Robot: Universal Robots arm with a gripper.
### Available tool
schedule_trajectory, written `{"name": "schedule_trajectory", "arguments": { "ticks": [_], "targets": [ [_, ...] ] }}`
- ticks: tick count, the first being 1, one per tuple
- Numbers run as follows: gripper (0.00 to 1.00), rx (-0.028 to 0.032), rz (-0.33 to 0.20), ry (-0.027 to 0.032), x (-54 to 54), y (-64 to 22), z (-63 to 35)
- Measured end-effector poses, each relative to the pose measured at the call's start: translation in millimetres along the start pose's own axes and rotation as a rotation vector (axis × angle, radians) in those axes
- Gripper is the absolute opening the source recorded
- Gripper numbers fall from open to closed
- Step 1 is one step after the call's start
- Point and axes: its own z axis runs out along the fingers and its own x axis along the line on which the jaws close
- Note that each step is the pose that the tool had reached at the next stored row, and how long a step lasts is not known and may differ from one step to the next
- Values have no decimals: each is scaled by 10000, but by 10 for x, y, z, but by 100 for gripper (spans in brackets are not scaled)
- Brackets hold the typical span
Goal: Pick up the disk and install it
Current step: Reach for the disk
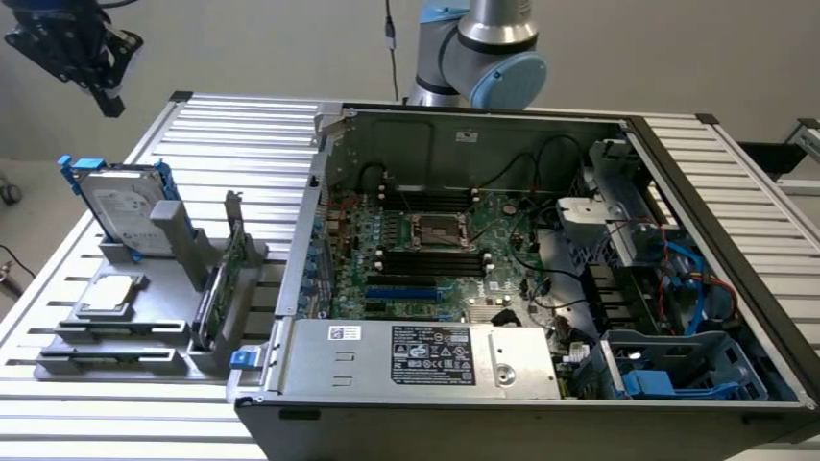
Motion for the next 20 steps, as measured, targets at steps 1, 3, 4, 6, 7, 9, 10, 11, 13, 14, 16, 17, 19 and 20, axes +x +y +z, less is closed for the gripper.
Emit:
{"name": "schedule_trajectory", "arguments": {
  "ticks": [1,3,4,6,7,9,10,11,13,14,16,17,19,20],
  "targets": [
    [11,0,-3,0,4,-3,0],
    [11,0,-21,0,24,-16,0],
    [11,0,-33,1,43,-25,0],
    [11,1,-71,2,79,-51,-1],
    [11,1,-95,2,93,-64,-1],
    [11,2,-142,5,114,-90,-2],
    [11,2,-169,6,123,-100,-2],
    [11,2,-197,8,131,-110,-3],
    [11,3,-264,11,141,-129,-2],
    [11,3,-299,11,144,-137,-1],
    [11,5,-378,18,148,-152,0],
    [11,5,-422,22,149,-159,1],
    [11,6,-505,31,152,-174,3],
    [11,7,-545,37,153,-181,4]
  ]
}}
